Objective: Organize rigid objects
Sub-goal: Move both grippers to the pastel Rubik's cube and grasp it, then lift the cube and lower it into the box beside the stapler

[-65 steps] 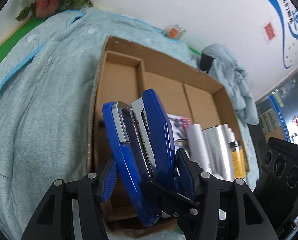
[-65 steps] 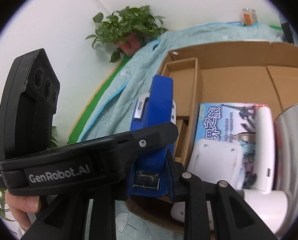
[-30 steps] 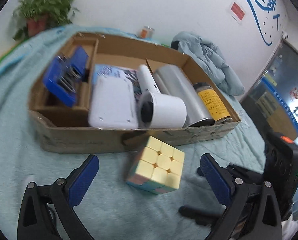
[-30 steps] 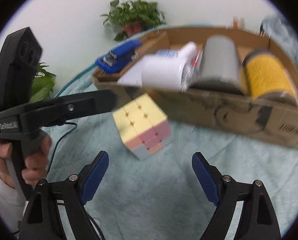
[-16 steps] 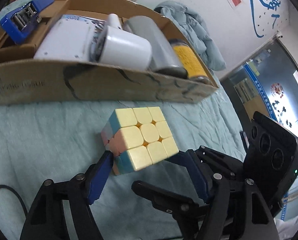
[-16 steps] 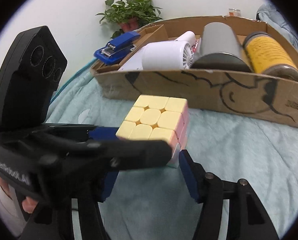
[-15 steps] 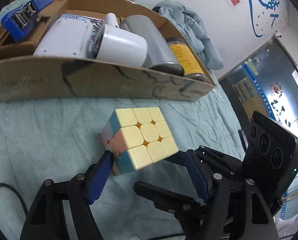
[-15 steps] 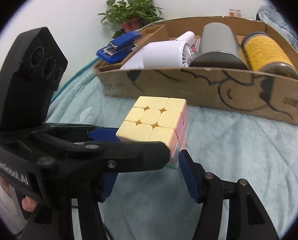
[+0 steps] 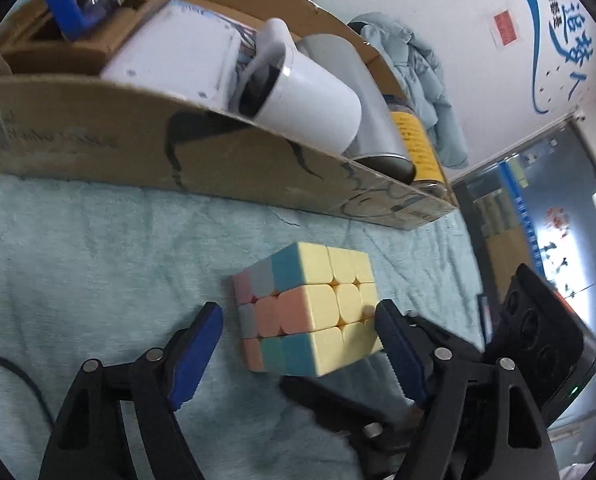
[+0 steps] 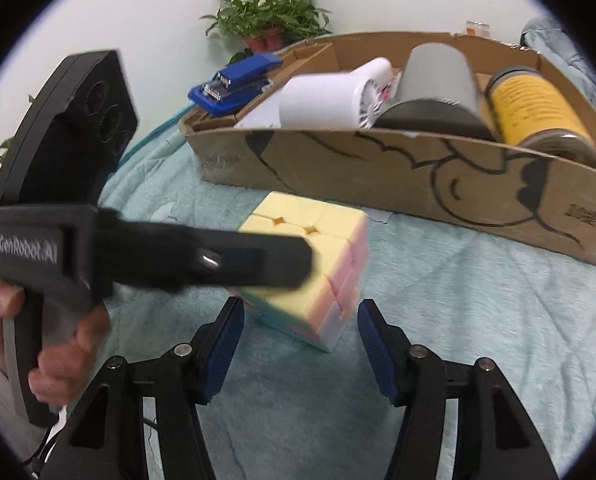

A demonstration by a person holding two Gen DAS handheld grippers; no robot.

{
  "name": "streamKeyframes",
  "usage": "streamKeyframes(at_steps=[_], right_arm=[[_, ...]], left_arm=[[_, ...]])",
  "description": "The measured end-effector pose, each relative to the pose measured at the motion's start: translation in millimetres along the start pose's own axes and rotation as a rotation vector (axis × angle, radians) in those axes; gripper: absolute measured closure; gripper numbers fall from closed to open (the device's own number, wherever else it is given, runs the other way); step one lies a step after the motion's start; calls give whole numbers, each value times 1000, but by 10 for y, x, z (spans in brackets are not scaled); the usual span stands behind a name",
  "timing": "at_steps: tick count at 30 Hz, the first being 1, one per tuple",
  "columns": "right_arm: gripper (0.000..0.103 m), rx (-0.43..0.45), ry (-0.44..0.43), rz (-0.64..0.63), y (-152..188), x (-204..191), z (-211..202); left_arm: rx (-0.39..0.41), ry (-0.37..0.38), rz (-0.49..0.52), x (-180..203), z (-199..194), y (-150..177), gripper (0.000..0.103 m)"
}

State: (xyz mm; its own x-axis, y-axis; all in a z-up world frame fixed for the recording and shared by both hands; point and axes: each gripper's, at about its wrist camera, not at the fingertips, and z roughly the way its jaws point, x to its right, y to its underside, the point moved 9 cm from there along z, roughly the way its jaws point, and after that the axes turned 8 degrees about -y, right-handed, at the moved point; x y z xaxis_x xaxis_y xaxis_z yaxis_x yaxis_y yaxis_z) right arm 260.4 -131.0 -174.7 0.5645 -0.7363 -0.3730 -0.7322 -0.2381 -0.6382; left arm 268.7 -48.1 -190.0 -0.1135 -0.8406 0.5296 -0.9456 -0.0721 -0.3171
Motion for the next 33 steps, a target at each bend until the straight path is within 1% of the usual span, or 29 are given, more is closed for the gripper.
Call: streamKeyframes(at_steps=[1,2,4,6,10,13,16,20,23,27,28,29,31,33], right_arm=[[45,-2,9,-7,5,-17,24],[48,1,30,-22,22,-27,23],[52,6,56,-38,36,-37,19],[54,14,69,-36,42,-38,10],[56,31,109,-74,17,-125,-26],[56,65,100,-90,-90,-229,-126],[56,96,100,-121,-212,-348,-237],[56,139,99,-168,-509,-469,-329],[56,165,97,-207,-726,-541,-389],[56,188,99,-244,-1109,-571,-390],[56,194,91,-248,-1210,-566,-398],[56,196,88,-253,-1333,-546,-384],[56,188,96,-268,-1571,-489,-315],[56,166,97,-267,-1740,-414,-219]], left_arm=[[5,4,-1,10,5,0,32],[28,-10,10,19,-10,-8,32],[50,-26,28,43,-29,-4,34],[72,-47,57,73,-60,11,36],[126,-101,119,174,-230,11,36],[177,-130,150,252,-432,-21,36],[220,-128,157,300,-658,-94,36],[291,-131,178,393,-990,-279,36],[323,-140,188,401,-1179,-481,36],[359,-137,202,394,-1419,-902,36],[363,-140,210,398,-1438,-988,36],[363,-142,212,396,-1453,-1145,36],[357,-139,203,366,-1452,-1414,36],[345,-160,207,287,-1400,-1698,36]])
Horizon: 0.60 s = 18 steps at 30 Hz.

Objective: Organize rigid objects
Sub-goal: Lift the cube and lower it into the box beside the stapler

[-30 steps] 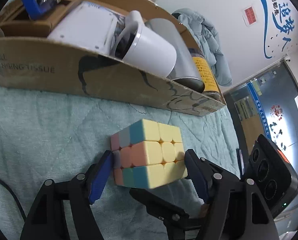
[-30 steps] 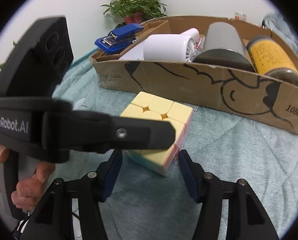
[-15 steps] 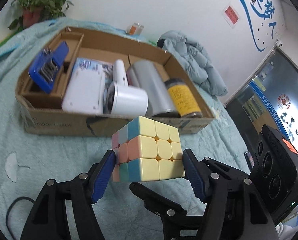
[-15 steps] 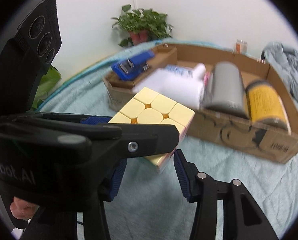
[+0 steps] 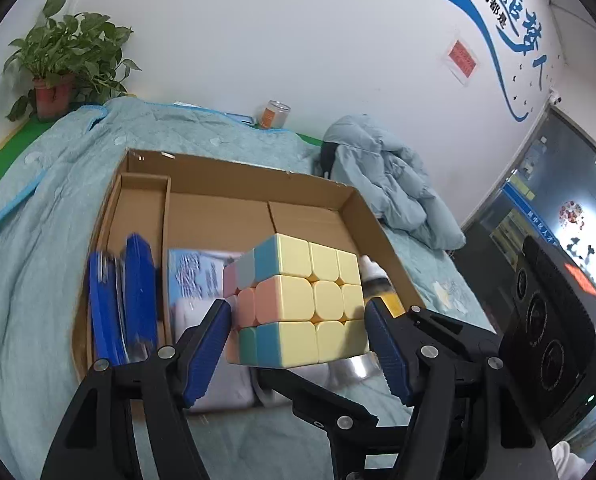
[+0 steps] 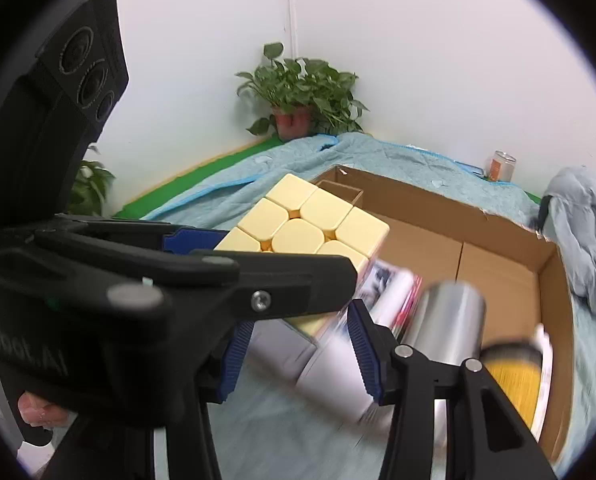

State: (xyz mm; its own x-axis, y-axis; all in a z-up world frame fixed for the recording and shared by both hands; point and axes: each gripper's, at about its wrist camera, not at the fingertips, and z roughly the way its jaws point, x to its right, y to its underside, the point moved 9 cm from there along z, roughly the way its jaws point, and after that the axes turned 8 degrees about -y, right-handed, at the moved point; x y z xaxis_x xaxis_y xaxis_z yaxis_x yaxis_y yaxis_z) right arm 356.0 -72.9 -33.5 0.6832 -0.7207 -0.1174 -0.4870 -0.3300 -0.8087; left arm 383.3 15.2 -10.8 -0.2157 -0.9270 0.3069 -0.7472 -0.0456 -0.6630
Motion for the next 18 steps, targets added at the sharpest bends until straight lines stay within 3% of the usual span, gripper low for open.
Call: streamKeyframes(at_steps=[7,16,18], right_arm=[[56,-133,-50,25,-187,454,589],[56,-273,-97,103,34,715,1077],[56,-268,-84,105,8,707,1063]], left_arm=[[-115,-29,-34,-388,741,-447,39],[-198,-83,-62,-697,1341,-318,51],[-185,-108,-30,-678,1371,-275,51]])
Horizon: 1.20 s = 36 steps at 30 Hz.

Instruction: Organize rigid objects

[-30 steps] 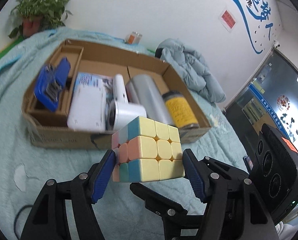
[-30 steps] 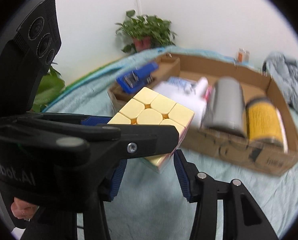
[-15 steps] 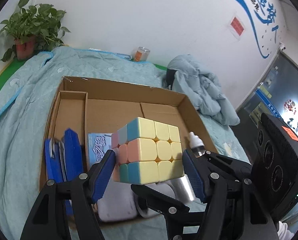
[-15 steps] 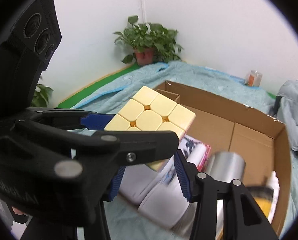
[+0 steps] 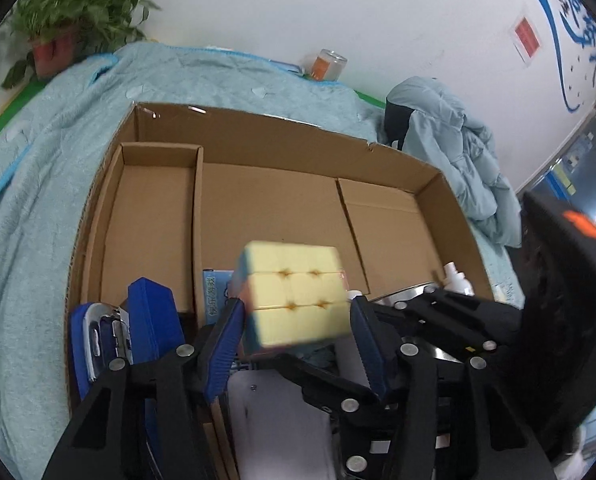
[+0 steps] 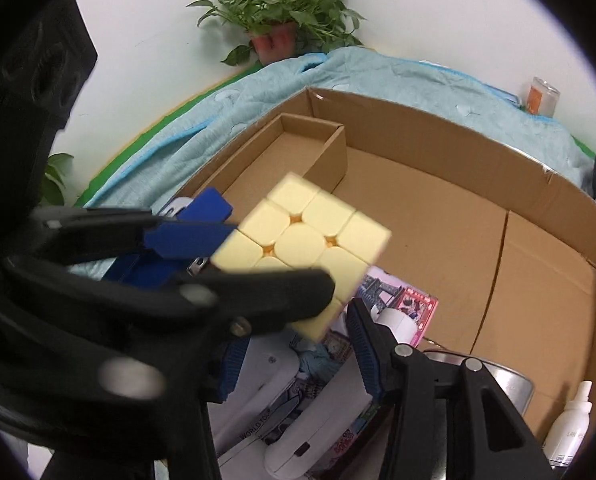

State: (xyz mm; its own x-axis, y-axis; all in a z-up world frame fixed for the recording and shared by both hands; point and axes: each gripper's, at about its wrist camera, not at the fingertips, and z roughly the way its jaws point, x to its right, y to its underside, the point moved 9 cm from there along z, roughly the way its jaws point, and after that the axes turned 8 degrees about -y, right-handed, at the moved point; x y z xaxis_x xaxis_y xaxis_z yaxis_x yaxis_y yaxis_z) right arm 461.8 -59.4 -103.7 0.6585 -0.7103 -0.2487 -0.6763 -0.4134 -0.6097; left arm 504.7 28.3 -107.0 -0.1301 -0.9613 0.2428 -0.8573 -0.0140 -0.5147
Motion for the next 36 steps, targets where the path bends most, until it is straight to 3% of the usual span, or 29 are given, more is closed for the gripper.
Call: streamKeyframes(at_steps=[3,5,7,8,9,11,14,19,27,36], right_arm=[[53,-8,15,-5,66,-82,-73],[52,-10,64,-12,152,-94,-167],[50,27,117,26,286,-69,-374],[44,51,122,47,323,-48,-464],[39,99,126,73,422,-64,-628],[24,205,164,106,644,-106,-958],[22,331,292,164,1076,-110,-1387],[22,343,479,228,1555,36,-1612],[22,331,456,254,1895,-36,-1776],[22,314,466,208,1979,-219,-1816]], left_arm=[[23,-2,12,25,-116,85,51],[105,-47,32,4,-346,112,47],[205,-111,55,12,-626,166,29],[274,-156,60,13,-808,215,7],[364,-195,56,24,-1013,288,0],[479,-252,68,108,-1293,484,0],[561,-314,62,228,-1484,840,0],[527,-369,21,410,-1447,1415,0],[521,-393,96,870,-1545,1888,0],[497,-386,70,887,-1704,2047,0]])
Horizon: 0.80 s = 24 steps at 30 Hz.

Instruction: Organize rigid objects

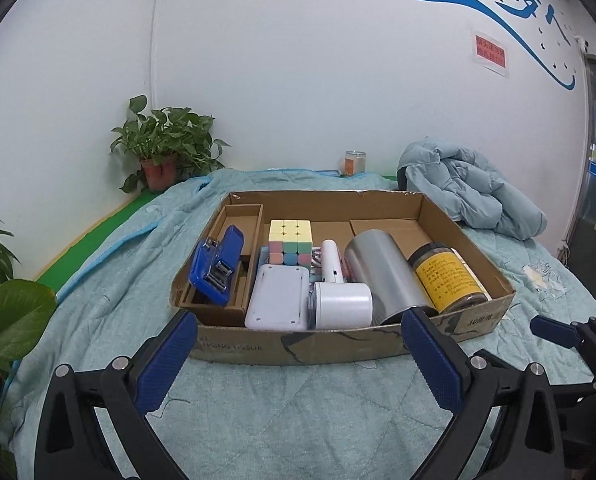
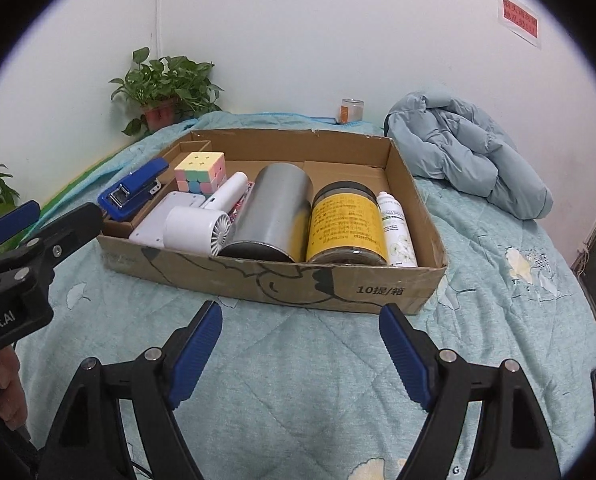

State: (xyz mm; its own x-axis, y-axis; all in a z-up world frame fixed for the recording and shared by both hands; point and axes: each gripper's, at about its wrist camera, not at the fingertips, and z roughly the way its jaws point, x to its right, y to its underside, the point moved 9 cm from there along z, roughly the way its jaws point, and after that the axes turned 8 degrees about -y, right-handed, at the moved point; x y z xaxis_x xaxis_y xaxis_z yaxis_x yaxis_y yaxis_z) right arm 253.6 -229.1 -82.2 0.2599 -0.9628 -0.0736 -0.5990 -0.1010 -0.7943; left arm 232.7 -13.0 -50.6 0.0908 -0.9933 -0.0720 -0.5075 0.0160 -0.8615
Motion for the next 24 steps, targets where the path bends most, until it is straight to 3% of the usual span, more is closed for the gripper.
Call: streamKeyframes(at_steps=[24], right_arm=[[22,-6,-10,11,61,-37,-31]], left_arm=[[-70,43,11,18,121,143,0]])
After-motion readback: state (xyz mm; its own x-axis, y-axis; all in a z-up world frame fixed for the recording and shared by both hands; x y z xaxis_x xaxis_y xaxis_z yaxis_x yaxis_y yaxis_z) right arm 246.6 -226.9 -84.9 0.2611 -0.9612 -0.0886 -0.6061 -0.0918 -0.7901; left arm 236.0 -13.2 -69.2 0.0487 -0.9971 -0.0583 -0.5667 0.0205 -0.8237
